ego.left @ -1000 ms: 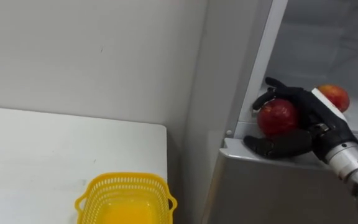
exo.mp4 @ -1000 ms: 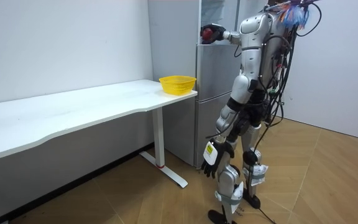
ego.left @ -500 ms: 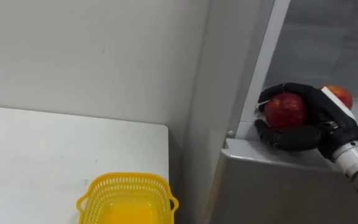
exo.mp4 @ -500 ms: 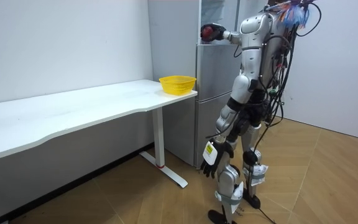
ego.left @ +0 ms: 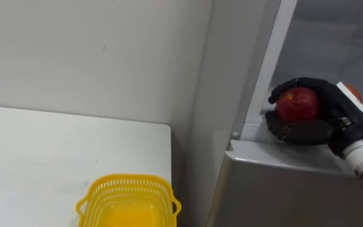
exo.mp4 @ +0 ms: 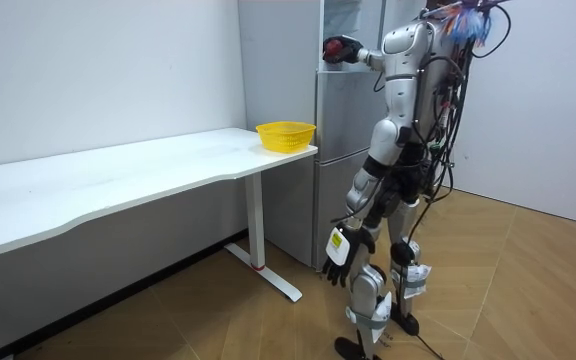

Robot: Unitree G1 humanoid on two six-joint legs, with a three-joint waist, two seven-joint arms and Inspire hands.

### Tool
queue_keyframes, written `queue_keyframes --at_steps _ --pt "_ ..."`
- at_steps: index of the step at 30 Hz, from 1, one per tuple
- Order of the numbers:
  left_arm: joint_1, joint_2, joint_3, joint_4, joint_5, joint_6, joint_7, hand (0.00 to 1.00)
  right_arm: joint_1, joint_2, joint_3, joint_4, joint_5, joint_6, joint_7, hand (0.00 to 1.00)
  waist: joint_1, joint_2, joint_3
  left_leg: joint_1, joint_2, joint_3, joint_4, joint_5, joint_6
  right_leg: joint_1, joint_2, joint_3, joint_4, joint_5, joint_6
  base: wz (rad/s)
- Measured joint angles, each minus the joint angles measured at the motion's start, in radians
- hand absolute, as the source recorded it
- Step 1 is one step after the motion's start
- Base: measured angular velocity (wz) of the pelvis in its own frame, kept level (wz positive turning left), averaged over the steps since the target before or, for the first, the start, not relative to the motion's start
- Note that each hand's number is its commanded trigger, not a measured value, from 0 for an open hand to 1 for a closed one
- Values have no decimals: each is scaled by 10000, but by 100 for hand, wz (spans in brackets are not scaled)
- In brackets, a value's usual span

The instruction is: Retrieve from the upper fridge

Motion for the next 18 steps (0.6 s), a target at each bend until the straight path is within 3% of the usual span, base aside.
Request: queue_keyframes --at_steps 2,6,10,18 --pt "47 -18 4 -21 1 22 -3 0 16 56 -19 -374 -160 174 -73 100 -20 11 -1 -21 2 44 -17 0 1 -4 0 31 13 0 0 -5" --pt "-34 4 17 14 2 83 -143 0 220 102 39 -1822 -936 868 -434 100 1 38 -3 -73 2 68 -57 12 -7 -128 10 90 35 2 -5 -3" --pt "-229 -6 10 340 24 16 -205 0 555 232 24 -2622 -1100 963 -661 100 -8 92 -14 -61 8 92 -97 10 -11 -175 20 111 39 3 -7 -6" --pt "-272 51 -4 450 2 -239 -122 0 801 262 58 -4172 -1670 1815 -678 100 -37 149 -28 65 32 262 -289 12 -10 -259 43 146 43 3 -6 -9"
